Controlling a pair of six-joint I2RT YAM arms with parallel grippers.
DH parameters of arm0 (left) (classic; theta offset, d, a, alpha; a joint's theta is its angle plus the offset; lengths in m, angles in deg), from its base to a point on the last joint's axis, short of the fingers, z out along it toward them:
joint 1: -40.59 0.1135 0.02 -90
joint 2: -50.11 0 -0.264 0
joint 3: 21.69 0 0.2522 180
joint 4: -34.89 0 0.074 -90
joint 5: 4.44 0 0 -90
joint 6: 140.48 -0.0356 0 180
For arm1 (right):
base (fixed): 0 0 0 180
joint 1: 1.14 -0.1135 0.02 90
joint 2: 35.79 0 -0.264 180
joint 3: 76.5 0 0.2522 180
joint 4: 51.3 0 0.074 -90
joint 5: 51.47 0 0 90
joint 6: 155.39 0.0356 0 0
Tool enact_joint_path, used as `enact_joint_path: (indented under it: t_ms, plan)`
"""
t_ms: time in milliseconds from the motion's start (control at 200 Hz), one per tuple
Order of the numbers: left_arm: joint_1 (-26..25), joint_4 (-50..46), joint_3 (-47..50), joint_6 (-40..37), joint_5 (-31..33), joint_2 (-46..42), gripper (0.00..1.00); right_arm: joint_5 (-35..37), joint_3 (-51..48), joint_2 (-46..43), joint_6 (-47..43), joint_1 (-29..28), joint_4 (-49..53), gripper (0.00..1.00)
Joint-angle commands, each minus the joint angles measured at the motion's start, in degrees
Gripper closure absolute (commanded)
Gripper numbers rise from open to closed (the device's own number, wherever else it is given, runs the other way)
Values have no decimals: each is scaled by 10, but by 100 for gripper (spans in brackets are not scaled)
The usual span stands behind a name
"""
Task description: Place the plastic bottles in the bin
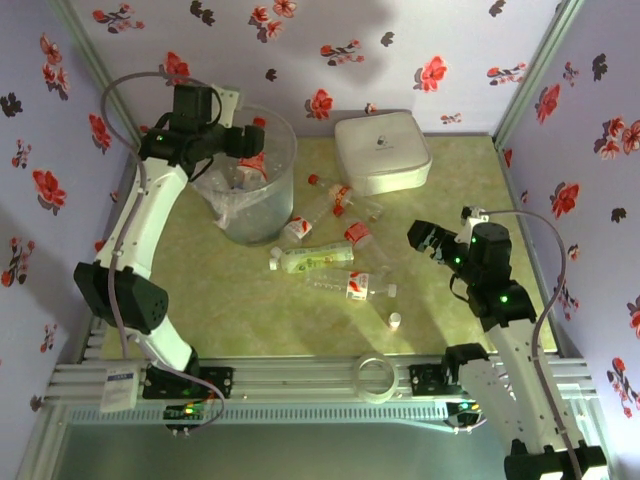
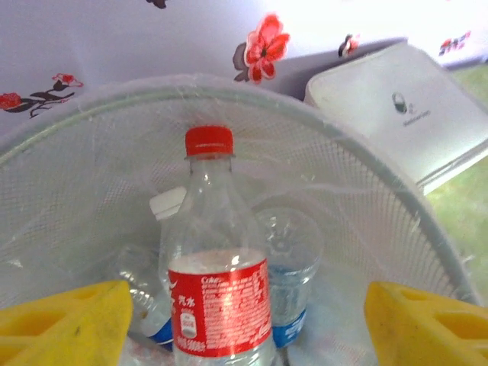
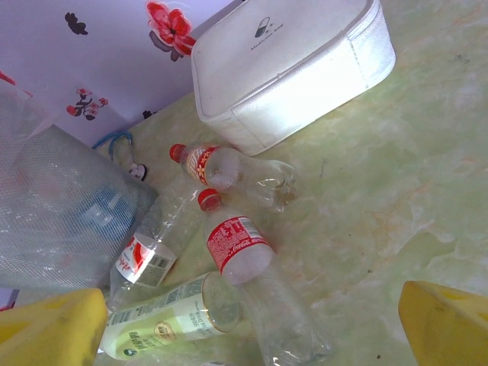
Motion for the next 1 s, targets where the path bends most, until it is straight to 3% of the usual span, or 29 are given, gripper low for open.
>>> enact_joint_path:
  t_ms: [0, 295, 410, 645, 865, 995]
  plan:
    - [0, 13, -12, 18, -8, 30, 29, -2, -2, -1, 0, 3, -23, 1]
    - [-7, 0, -5, 25, -5, 101, 61, -3, 1, 0, -4, 4, -13, 1]
    - [-14, 20, 61, 19, 11, 76, 69, 4, 1, -1, -10, 3, 1, 1]
    - [-13, 66, 148, 33, 8, 66, 70, 1, 0, 55, -11, 2, 10, 3]
    - [-14, 79, 151, 45, 3, 50, 69, 20, 25, 76, -52, -1, 83, 4]
    - [-13, 75, 132, 44, 3, 15, 58, 8, 37, 96, -76, -2, 126, 4]
